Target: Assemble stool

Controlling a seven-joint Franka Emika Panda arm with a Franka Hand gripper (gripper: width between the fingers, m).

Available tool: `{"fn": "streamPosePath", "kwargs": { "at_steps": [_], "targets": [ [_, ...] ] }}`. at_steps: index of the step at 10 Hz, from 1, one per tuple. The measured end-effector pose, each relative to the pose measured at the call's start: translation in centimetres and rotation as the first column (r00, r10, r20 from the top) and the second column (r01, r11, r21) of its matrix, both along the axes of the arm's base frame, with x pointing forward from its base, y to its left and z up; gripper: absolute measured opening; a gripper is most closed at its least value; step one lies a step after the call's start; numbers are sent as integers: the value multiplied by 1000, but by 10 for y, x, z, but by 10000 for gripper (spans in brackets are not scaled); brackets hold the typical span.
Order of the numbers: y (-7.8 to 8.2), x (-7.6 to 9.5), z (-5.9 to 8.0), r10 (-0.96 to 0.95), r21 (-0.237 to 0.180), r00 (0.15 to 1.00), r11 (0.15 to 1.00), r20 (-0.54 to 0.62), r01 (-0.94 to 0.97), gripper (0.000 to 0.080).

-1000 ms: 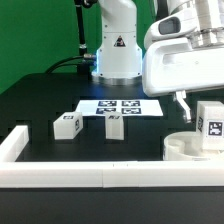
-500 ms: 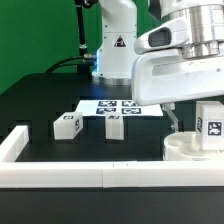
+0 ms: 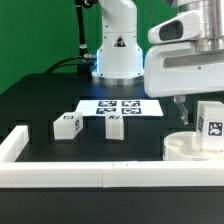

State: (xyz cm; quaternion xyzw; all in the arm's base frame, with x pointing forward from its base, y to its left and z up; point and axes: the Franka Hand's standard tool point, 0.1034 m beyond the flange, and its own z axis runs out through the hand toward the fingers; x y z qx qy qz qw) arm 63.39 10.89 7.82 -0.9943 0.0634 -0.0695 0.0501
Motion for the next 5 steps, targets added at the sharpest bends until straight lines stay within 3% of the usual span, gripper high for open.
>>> {"fn": "streamPosePath", "kwargs": {
  "at_steps": [4, 5],
  "targets": [
    [-1, 0, -5, -12, 0, 1000, 1000, 21, 12, 649],
    [-1, 0, -5, -21, 2, 1000, 1000, 20, 21, 535]
  ]
}}
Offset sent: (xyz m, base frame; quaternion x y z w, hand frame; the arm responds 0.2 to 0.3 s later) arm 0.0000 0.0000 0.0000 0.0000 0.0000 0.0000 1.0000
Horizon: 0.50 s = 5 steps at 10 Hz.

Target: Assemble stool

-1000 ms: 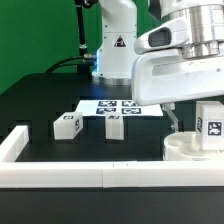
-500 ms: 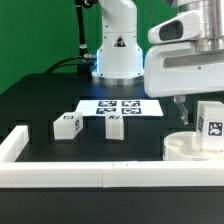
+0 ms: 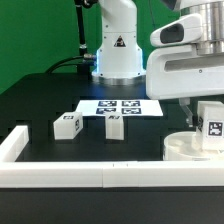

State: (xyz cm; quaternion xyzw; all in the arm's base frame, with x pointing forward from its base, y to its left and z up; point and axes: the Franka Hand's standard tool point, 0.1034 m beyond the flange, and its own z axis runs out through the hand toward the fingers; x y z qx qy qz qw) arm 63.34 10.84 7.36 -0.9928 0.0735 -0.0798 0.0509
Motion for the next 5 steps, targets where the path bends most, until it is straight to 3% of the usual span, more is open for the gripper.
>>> {"fn": "streamPosePath", "kwargs": {
  "at_steps": [1, 5],
  "targets": [
    [0, 0, 0, 2, 0, 1000, 1000, 0, -2, 383],
    [1, 0, 0, -207, 40, 978, 977, -25, 207, 336]
  ]
}}
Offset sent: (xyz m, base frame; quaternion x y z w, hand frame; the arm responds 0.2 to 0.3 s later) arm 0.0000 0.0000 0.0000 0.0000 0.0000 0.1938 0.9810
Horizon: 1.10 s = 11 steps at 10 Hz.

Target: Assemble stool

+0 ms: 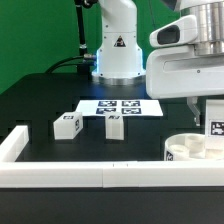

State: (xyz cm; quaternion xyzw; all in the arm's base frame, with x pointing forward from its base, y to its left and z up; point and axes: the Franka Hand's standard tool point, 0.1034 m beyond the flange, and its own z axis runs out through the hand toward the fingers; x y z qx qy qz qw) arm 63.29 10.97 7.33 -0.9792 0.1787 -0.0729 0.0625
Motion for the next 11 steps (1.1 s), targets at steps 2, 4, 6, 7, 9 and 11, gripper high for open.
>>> {"fn": "streamPosePath", "kwargs": {
  "at_steps": [2, 4, 6, 7, 9, 11],
  "targets": [
    [-1, 2, -3, -202, 45, 979, 978, -27, 204, 336],
    [-1, 2, -3, -365, 65, 929, 927, -60, 369, 337],
    [6, -2, -5, -655, 103, 743, 736, -138, 669, 337],
    [12, -3, -6, -718, 105, 678, 670, -159, 735, 337],
    [11, 0, -7, -846, 124, 487, 471, -217, 874, 337],
    [7, 2, -6, -884, 144, 387, 361, -262, 922, 337]
  ]
}}
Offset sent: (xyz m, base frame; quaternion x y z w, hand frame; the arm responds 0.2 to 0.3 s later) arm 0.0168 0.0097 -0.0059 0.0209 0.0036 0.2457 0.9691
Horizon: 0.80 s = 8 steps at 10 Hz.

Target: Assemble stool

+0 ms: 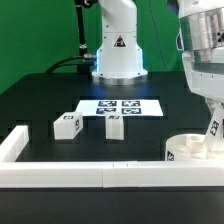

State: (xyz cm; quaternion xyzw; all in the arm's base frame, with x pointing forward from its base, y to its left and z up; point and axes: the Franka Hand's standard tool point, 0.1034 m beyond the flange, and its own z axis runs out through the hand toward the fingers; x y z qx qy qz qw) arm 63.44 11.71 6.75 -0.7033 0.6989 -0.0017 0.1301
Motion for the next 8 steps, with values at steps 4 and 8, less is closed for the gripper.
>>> {"fn": "streamPosePath", "kwargs": {
  "at_steps": [4, 8],
  "targets": [
    [3, -6, 1, 135, -6, 991, 991, -17, -135, 517],
    [17, -11, 35, 617, -49, 786, 785, -24, -618, 645]
  ]
}}
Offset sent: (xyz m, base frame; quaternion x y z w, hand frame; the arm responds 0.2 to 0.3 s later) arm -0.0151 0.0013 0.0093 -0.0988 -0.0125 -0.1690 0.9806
